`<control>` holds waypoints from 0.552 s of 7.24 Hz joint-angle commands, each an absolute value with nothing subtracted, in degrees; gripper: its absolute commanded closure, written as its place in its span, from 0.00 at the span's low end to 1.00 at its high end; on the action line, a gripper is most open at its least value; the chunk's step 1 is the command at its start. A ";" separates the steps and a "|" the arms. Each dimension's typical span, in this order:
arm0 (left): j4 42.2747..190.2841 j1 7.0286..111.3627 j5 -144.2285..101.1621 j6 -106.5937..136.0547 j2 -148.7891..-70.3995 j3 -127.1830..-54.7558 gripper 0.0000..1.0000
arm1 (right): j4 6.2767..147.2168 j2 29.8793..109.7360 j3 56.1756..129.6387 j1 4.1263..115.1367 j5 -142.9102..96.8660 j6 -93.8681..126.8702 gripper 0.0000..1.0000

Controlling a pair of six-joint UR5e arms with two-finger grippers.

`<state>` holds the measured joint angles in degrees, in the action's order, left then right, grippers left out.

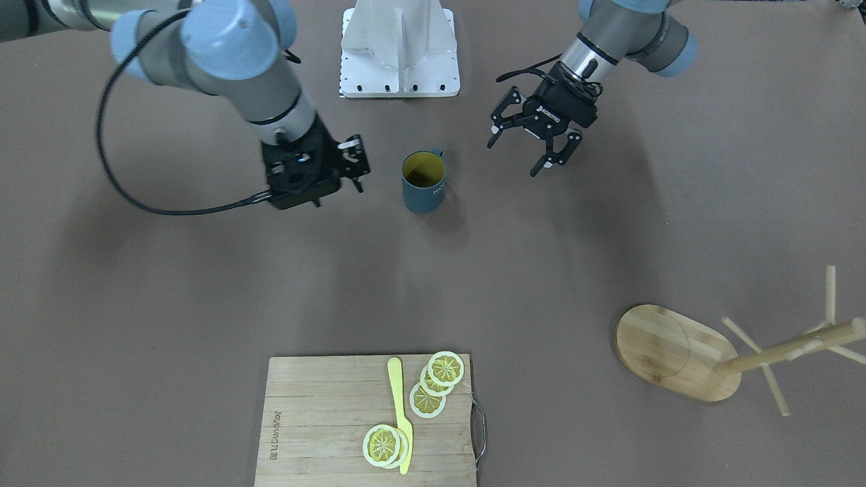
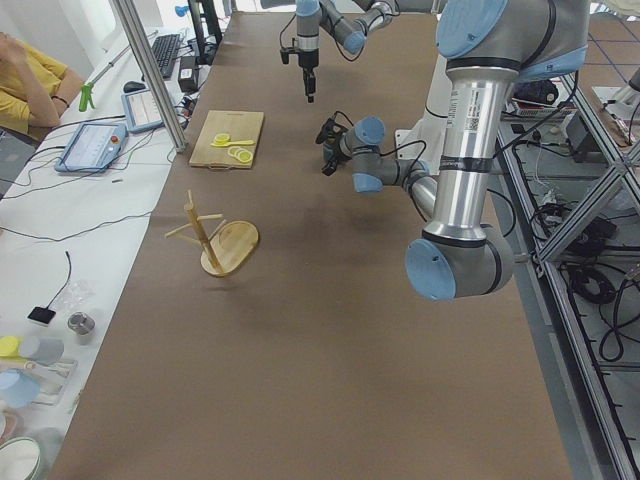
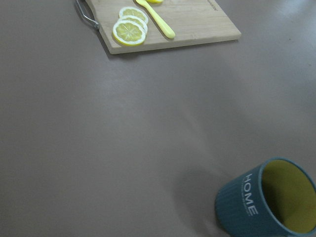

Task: Hang cup on storage rack
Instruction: 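Withdraw the right gripper while the left gripper approaches the mug handle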

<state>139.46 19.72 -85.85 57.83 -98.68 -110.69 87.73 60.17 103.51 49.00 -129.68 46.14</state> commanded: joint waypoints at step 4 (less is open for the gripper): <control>139.31 5.12 -61.40 57.40 -103.09 -108.90 0.03 | 88.15 73.65 103.71 64.33 -135.71 23.29 0.23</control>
<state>139.31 7.48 -67.20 58.15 -102.43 -109.52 88.13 72.85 103.73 63.30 -136.00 24.55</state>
